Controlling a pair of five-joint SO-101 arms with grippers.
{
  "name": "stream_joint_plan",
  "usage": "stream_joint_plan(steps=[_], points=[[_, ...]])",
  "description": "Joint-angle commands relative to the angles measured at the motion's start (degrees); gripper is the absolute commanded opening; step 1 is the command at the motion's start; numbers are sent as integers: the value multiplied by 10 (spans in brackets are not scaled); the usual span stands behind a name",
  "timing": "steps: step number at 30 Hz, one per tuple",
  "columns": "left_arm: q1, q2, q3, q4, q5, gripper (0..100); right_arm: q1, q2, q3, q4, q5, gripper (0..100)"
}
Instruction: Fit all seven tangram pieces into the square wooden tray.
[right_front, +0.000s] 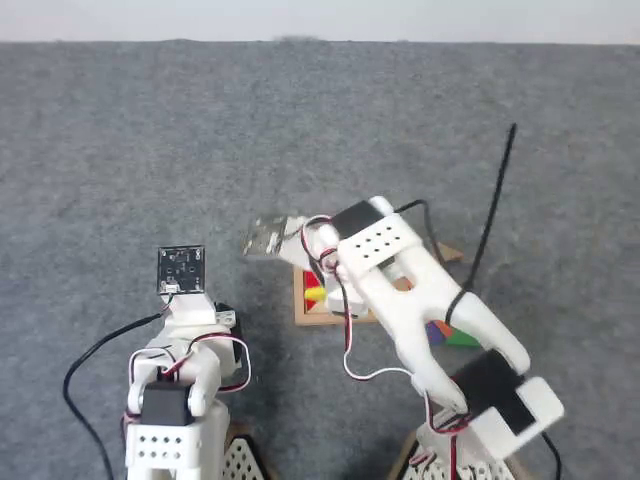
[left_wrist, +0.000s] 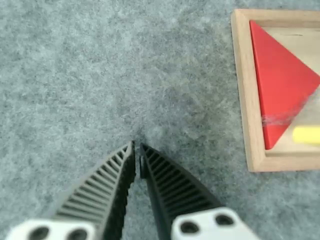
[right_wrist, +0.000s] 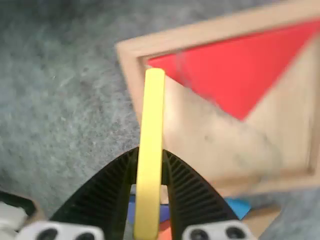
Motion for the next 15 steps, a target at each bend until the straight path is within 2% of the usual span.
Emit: stream_joint_plan(steps=[1, 8, 15], points=[[-4, -11, -7, 1, -6, 14, -1, 6, -32, -10, 73, 6], [-4, -11, -7, 1, -6, 14, 0, 44, -33, -60, 113, 6], [-4, -11, -7, 1, -6, 14, -2, 64, -29, -65, 116, 11]])
